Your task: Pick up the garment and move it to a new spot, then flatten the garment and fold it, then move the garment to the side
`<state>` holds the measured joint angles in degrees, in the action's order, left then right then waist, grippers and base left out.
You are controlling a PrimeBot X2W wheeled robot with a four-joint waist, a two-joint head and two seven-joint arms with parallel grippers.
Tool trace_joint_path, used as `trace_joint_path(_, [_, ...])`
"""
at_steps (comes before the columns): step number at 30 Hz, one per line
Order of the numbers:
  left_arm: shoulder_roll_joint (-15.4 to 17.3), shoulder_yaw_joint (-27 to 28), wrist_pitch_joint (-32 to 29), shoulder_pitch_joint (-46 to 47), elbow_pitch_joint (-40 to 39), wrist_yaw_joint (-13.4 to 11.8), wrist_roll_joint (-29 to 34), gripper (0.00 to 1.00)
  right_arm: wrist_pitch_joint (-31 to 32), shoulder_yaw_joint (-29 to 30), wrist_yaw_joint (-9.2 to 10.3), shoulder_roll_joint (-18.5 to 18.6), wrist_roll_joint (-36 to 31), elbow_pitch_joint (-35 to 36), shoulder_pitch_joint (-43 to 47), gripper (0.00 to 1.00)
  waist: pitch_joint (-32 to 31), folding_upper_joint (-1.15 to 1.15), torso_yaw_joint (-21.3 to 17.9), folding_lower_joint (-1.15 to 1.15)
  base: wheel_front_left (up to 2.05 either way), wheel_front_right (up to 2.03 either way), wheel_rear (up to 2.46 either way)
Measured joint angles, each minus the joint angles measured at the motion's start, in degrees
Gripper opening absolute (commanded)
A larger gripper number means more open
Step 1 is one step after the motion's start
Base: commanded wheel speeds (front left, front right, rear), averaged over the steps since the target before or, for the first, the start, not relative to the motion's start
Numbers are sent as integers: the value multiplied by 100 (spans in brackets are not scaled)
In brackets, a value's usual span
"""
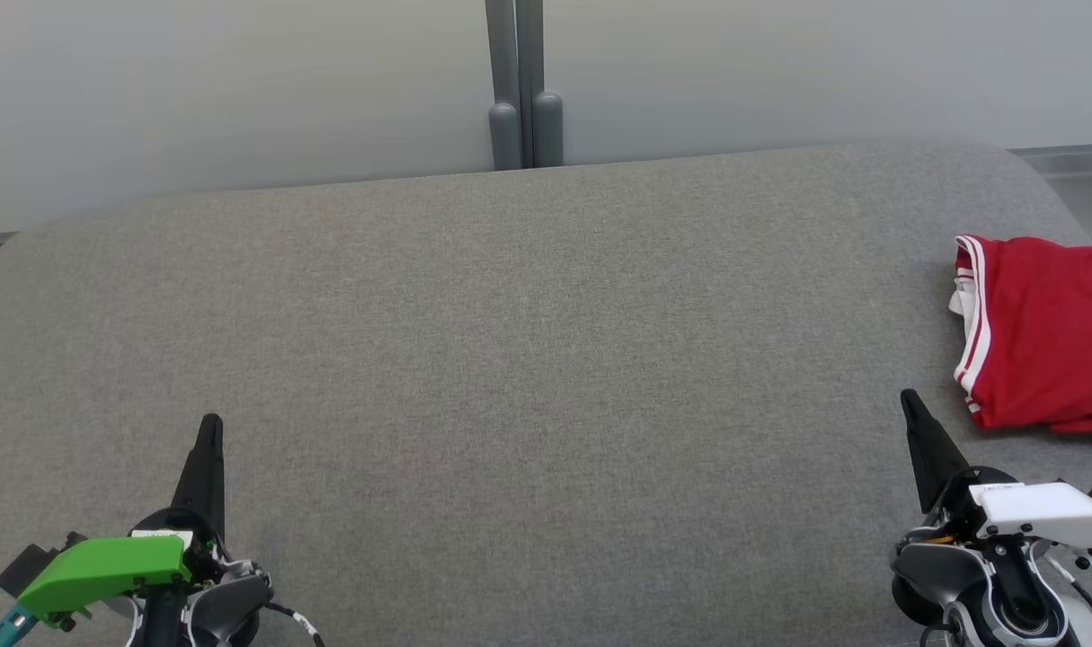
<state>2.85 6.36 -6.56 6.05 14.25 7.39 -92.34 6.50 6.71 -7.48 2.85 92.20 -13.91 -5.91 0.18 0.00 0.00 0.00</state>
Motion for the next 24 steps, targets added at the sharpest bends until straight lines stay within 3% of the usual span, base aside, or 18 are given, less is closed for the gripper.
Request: trace_joint_path(24, [0,0,0,0,0,0,0,0,0,0,0,0,0,0,0,0,0,0,0,0,0,0,0])
